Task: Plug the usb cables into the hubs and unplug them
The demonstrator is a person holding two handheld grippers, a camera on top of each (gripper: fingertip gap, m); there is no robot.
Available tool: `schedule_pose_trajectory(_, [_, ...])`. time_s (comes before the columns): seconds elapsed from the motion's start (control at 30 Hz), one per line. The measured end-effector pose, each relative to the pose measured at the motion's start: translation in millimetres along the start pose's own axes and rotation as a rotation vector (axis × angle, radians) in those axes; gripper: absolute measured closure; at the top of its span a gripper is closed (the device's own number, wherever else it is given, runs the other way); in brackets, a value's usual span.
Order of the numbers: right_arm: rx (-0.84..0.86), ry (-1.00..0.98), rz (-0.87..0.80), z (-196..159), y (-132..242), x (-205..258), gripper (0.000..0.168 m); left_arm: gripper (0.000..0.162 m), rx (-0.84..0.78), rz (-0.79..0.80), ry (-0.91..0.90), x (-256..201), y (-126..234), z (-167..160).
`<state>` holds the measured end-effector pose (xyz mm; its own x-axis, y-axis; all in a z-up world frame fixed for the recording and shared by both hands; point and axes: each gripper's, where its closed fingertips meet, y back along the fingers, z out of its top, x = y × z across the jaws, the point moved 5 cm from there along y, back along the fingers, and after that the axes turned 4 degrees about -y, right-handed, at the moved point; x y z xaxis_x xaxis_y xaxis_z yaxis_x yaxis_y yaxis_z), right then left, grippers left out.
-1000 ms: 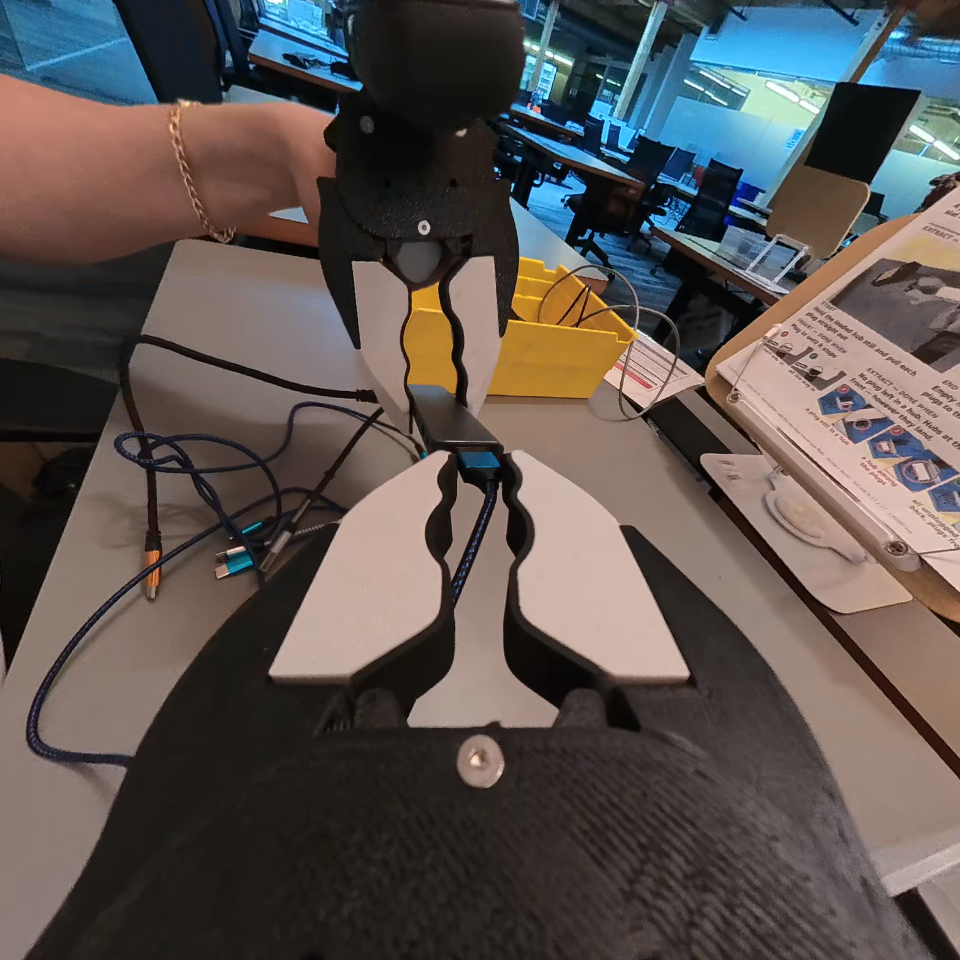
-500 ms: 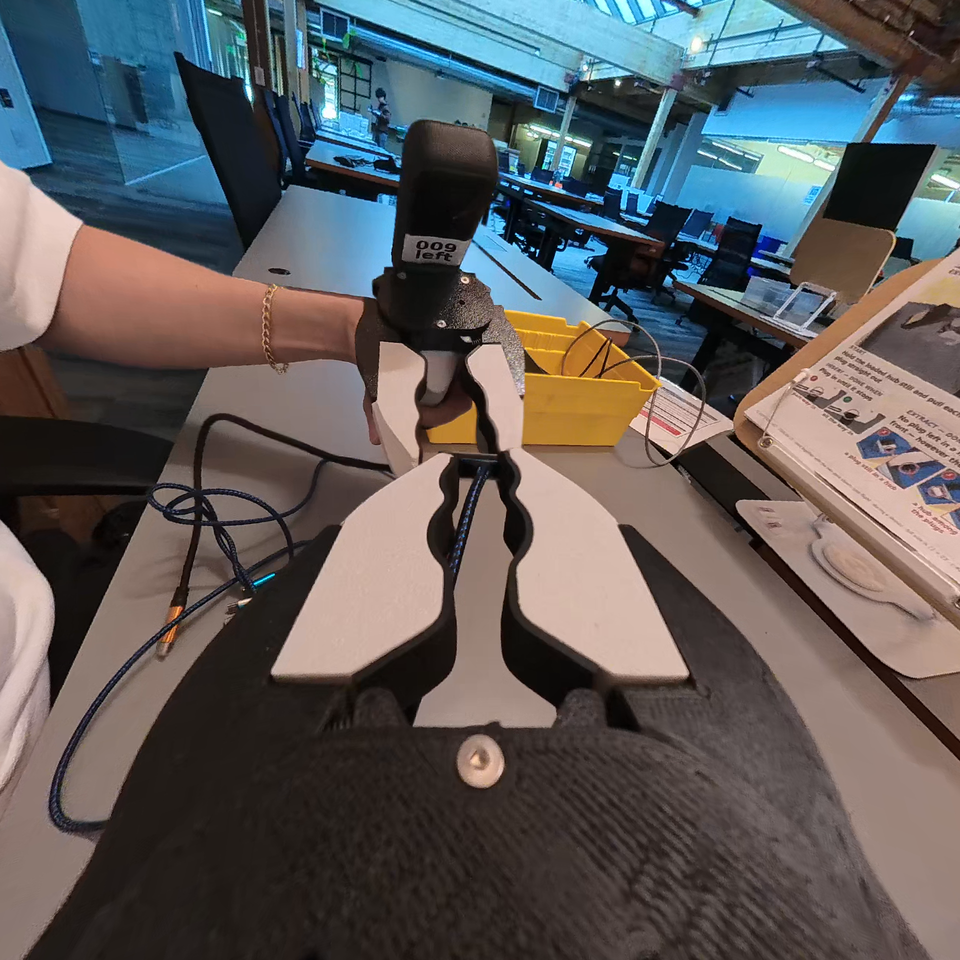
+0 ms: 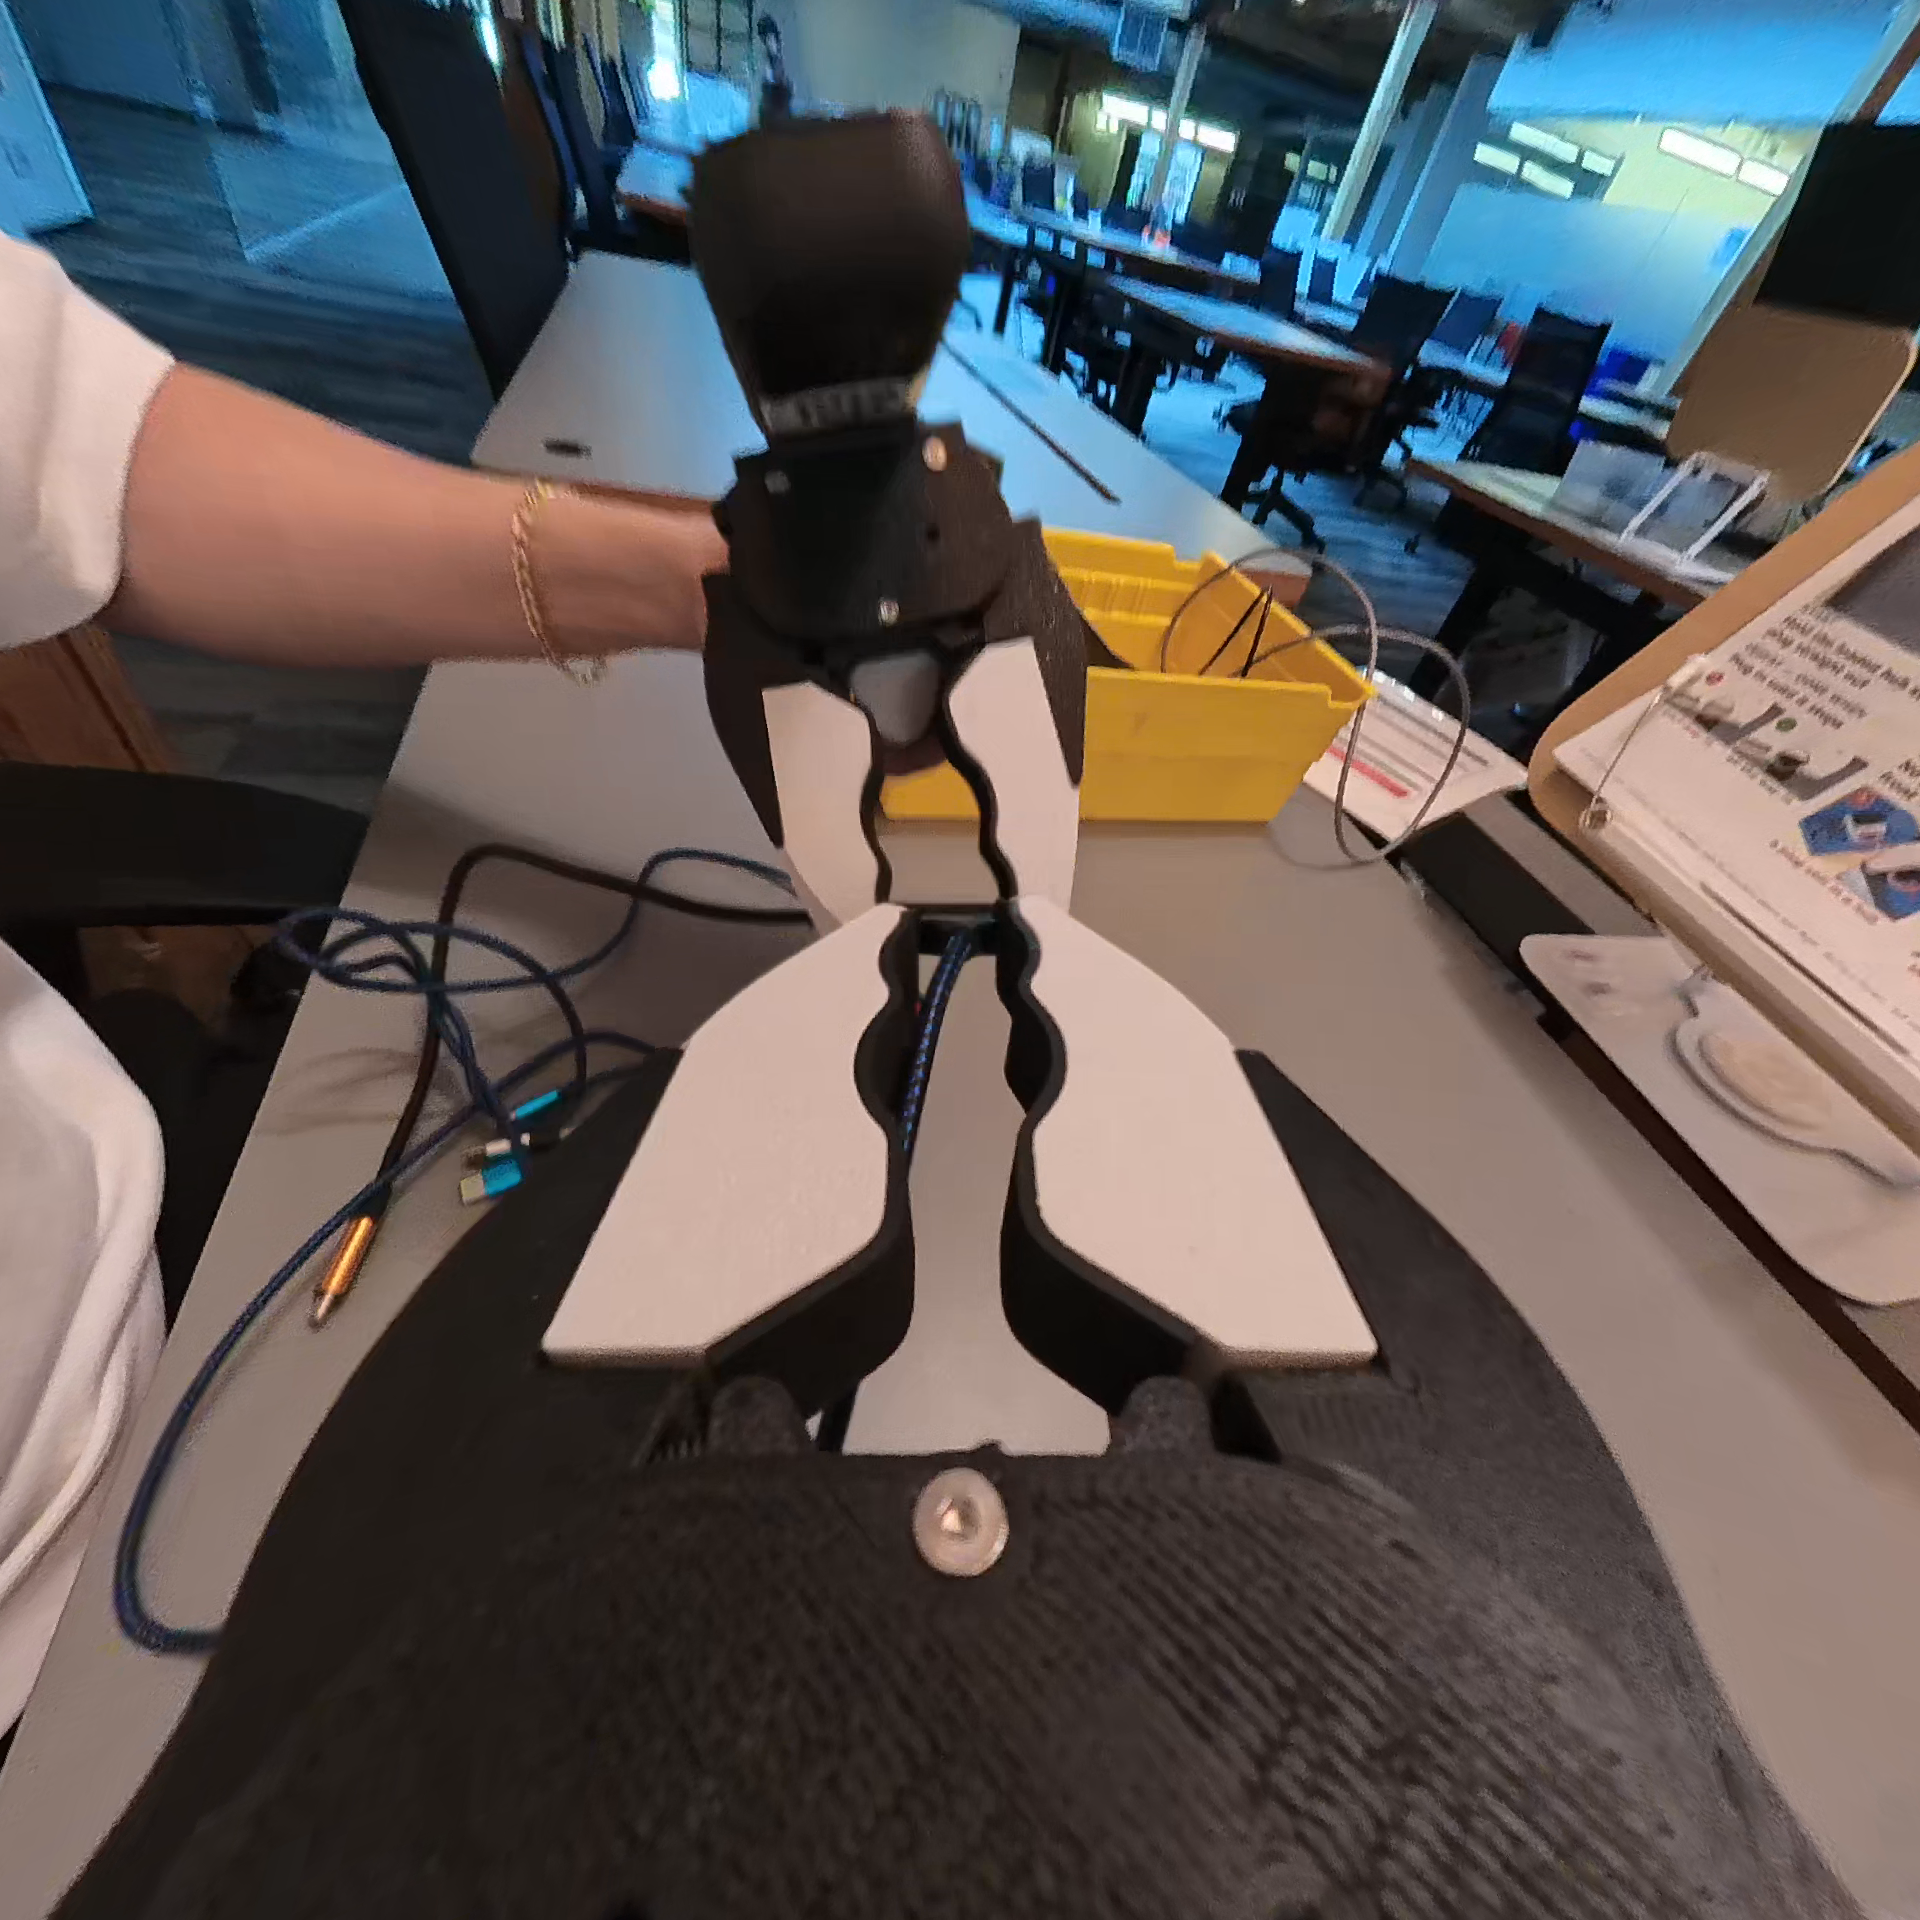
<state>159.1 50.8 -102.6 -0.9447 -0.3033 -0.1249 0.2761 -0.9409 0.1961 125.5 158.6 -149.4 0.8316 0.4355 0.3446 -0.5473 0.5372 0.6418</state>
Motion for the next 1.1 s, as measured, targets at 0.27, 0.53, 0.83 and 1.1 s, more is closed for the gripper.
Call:
schedule_pose_trajectory(0.27, [0.117, 0.047, -0.025, -8, -3, 2, 0.154, 0.130, 0.186, 0.064, -0.106, 3, 9, -2])
schedule_pose_trajectory(0.53, [0.160, 0.081, -0.051, -6, 4, 6, 0.154, 0.130, 0.186, 0.040, -0.076, 0, 8, 3])
schedule_pose_trajectory(0.83, [0.216, 0.035, -0.064, -9, 14, 4, 0.153, 0.129, 0.193, 0.049, -0.068, 0, 1, 9])
schedule_pose_trajectory(1.1, [0.484, 0.141, -0.235, -26, 49, -15, 0.154, 0.130, 0.484, 0.174, -0.107, 15, 25, -37])
